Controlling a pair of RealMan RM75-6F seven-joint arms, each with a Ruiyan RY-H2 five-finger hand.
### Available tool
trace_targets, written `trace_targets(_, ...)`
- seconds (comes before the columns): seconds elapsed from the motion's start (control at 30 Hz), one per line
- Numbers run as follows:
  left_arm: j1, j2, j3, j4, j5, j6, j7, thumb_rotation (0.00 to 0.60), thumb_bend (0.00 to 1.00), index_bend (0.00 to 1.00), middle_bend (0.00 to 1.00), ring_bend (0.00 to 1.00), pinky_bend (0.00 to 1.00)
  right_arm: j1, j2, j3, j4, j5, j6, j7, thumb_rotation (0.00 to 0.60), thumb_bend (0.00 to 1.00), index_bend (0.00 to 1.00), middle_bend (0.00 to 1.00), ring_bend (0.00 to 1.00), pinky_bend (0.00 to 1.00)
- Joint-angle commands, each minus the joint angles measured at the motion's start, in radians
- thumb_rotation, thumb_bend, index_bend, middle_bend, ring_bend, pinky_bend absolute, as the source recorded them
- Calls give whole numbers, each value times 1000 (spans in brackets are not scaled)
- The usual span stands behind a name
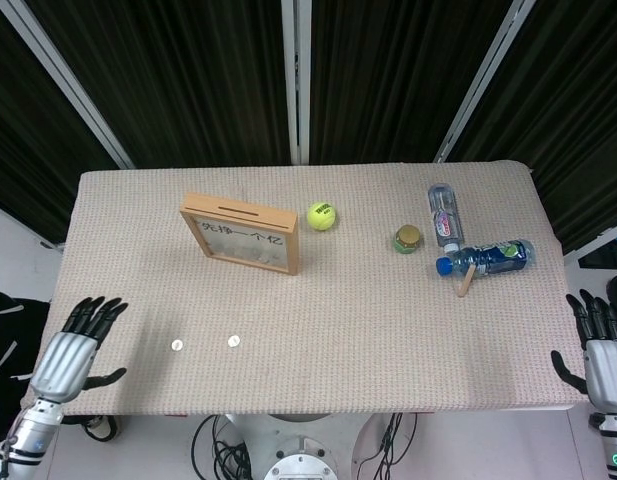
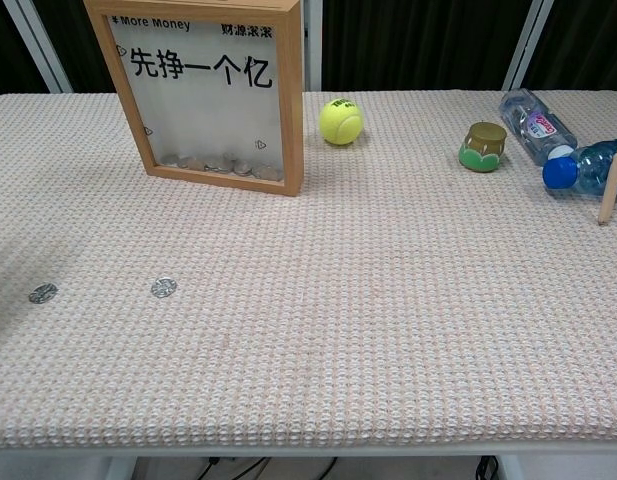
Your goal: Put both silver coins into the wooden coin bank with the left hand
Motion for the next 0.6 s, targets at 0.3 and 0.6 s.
trace_targets(0.3, -59, -170, 10, 89, -2, -104, 21, 600, 55, 224, 70, 0, 57, -12, 12, 1, -7, 2, 15, 13, 600, 273, 0, 0, 0, 0)
trace_targets(0.6, -80, -249, 5, 194, -31, -140, 35, 600, 255, 334, 76, 0, 57, -16, 28, 2, -29, 1, 21, -2, 600, 273, 0, 0, 0, 0)
